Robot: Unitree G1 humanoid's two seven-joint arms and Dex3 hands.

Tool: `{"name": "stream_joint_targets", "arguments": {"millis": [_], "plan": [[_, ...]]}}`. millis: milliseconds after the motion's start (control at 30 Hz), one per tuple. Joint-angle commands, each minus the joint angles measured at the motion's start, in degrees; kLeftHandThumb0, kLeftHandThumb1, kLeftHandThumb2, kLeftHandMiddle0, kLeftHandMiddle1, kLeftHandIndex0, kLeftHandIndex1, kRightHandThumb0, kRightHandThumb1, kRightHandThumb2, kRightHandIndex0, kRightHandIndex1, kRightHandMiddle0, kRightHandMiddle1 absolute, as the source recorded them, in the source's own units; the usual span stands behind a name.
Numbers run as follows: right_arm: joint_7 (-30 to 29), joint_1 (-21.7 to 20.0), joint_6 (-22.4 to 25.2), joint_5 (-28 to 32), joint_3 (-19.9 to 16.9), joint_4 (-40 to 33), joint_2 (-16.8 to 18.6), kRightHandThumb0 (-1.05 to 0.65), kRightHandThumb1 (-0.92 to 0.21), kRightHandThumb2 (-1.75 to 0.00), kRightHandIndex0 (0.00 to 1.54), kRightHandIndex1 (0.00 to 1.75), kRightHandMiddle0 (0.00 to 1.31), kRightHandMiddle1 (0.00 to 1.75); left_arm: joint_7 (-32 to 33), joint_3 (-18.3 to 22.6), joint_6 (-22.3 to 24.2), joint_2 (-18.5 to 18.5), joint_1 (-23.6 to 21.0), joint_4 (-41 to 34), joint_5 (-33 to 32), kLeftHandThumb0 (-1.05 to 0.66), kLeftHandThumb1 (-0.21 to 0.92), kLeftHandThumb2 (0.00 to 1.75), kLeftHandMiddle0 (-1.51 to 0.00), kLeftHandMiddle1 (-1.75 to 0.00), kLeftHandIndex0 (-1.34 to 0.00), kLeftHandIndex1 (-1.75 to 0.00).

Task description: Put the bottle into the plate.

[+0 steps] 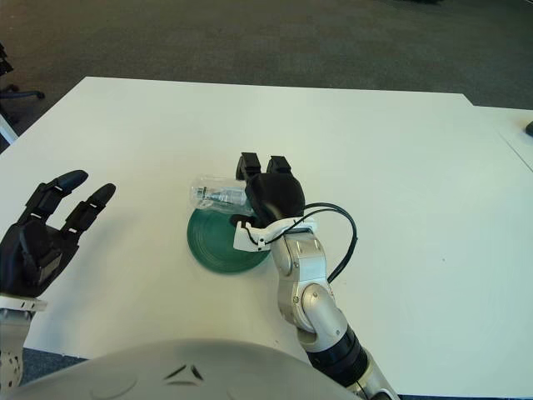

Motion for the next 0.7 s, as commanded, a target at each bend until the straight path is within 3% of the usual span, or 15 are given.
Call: {"name": "stream_joint_targets", "arguments": {"millis": [0, 133, 367, 667], "plan": [[0.8, 1.7, -0.9, 0.8, 0.6, -0.3, 0.1, -0.43, -0.65, -1.02, 1.28, 1.75, 1.05, 1.75, 0.6, -0.4, -0.4, -0.2, 0.3, -0.7, 0.5, -0.61, 0.92, 0.48, -0.41, -0.29, -0.09, -1.1], [1.5, 2.7, -1.1, 0.1, 1.7, -0.6, 0.7, -0.43, -0.66, -0.99, 1.27, 1.75, 1.03, 1.75, 0.8, -0.7, -0.4, -0.4, 0.5, -1.1, 0.8, -0.61, 0.92, 0.48, -0.41, -0.29, -0.09, -1.1], [8.7, 3.4, -1.8, -4.2, 4.5, -3.8, 0.5, -0.45, -0.67, -0.96, 1.3, 1.75, 1.06, 1.75, 1.3, -1.2, -0.3, -0.7, 0.8, -1.8, 1.2, -0.61, 0.92, 0.48, -0.41, -0.29, -0.09, -1.1], [7.5, 6.6, -3.3, -2.3, 3.1, -4.4, 0.2, -0.44, -0.65, -0.96, 1.32, 1.75, 1.07, 1.75, 1.7, -1.5, -0.3, -0.6, 0.9, -2.2, 1.2, -0.61, 0.92, 0.48, -0.41, -0.29, -0.09, -1.1]]}}
